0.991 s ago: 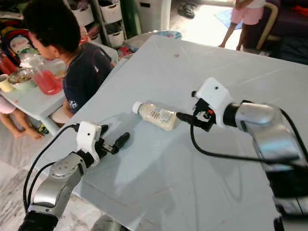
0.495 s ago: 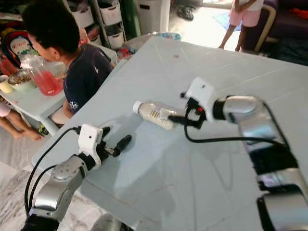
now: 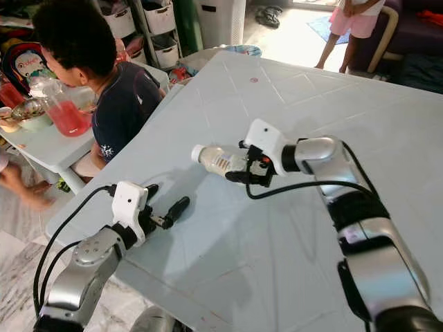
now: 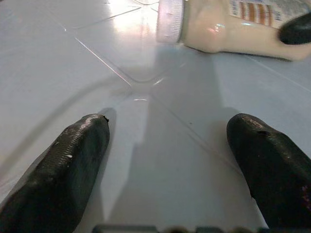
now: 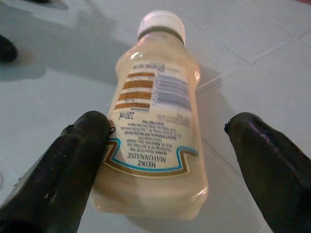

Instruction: Restocking fridge

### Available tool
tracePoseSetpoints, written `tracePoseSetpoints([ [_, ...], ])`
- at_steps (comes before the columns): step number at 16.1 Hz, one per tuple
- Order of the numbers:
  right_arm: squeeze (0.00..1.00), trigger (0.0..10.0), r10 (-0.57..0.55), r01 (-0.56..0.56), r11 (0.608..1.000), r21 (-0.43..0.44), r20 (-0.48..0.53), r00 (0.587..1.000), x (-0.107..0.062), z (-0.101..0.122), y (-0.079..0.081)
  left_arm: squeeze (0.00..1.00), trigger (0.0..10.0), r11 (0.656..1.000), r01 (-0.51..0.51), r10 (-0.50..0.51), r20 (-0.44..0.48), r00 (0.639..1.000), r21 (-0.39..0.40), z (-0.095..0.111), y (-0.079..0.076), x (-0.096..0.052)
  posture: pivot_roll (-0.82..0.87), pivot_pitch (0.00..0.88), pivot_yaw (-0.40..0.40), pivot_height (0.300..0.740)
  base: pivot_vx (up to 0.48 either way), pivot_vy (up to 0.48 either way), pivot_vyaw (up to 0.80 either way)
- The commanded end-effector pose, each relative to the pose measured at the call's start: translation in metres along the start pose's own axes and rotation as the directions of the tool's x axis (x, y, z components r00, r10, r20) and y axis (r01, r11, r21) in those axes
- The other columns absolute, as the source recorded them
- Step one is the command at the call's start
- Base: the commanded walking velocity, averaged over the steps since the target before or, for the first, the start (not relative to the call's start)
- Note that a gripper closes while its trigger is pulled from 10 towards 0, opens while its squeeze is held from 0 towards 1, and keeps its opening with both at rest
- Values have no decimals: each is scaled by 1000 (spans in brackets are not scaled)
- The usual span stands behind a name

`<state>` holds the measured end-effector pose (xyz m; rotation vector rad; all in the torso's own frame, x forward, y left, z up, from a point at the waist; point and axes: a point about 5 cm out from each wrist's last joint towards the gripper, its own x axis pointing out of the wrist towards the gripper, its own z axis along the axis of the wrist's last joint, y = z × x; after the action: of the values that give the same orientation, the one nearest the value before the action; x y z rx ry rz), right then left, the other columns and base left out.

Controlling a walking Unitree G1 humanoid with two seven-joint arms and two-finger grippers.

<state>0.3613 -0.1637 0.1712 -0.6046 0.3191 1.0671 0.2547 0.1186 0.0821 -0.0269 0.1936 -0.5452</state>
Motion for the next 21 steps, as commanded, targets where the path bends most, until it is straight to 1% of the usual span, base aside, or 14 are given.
tracePoseSetpoints([
  [1,31,10000,1,-1,1000,-10,3,1000,3,6,-3,0,10000,1000,-15,15,-49,999,-1,-9,1,-7,-14,104,65,740,0,0,0],
  [2,0,10000,11,-10,1000,-13,14,1000,8,10,-4,0,10000,1000,-15,15,-55,998,-1,-10,1,-9,-10,109,66,740,0,0,0],
  [7,0,10000,80,-78,995,-58,30,996,38,25,4,0,10000,1000,-29,29,-72,997,-1,-11,1,-17,25,132,53,740,0,0,0],
  [8,0,4902,85,-85,996,-39,17,996,42,24,5,0,10000,999,-33,32,-76,997,-2,-11,1,-19,29,137,48,740,0,0,0],
  [9,0,2902,85,-85,996,-27,9,996,44,23,6,0,10000,999,-35,34,-79,996,-3,-12,0,-20,30,139,47,740,0,0,0],
  [10,0,0,98,-98,995,-10,-1,995,47,21,8,0,10000,999,-36,36,-81,996,-4,-12,0,-21,33,142,45,740,0,0,0],
  [13,0,0,111,-108,993,55,-53,992,56,9,16,0,10000,999,-38,37,-88,995,-6,-12,-2,-22,37,147,42,740,0,0,0],
  [14,0,0,132,-127,989,72,-70,989,57,5,19,0,10000,999,-38,37,-90,995,-6,-12,-3,-22,37,146,41,740,0,0,0],
  [15,0,0,189,-180,980,88,-106,976,58,-5,26,0,10000,999,-38,37,-95,995,-7,-14,-3,-22,38,146,39,740,0,0,0],
  [17,0,0,286,-274,957,100,-149,947,57,-15,36,0,10000,999,-39,39,-97,994,-6,-13,-3,-22,37,146,37,740,0,0,0],
  [18,0,0,353,-339,935,108,-167,921,55,-20,41,0,10000,999,-40,40,-98,994,-5,-13,-3,-21,37,145,36,740,0,0,0],
  [19,0,0,443,-428,896,118,-174,880,48,-26,47,0,10000,999,-43,43,-97,994,-4,-13,-3,-20,35,143,34,740,0,0,0],
  [20,0,0,500,-484,866,129,-174,848,40,-31,52,0,10000,999,-45,44,-97,994,-4,-13,-2,-20,33,142,34,740,0,0,0],
  [21,0,0,504,-488,863,128,-175,846,39,-32,53,0,10000,999,-45,44,-97,994,-3,-13,-2,-20,33,142,34,740,0,0,0],
])
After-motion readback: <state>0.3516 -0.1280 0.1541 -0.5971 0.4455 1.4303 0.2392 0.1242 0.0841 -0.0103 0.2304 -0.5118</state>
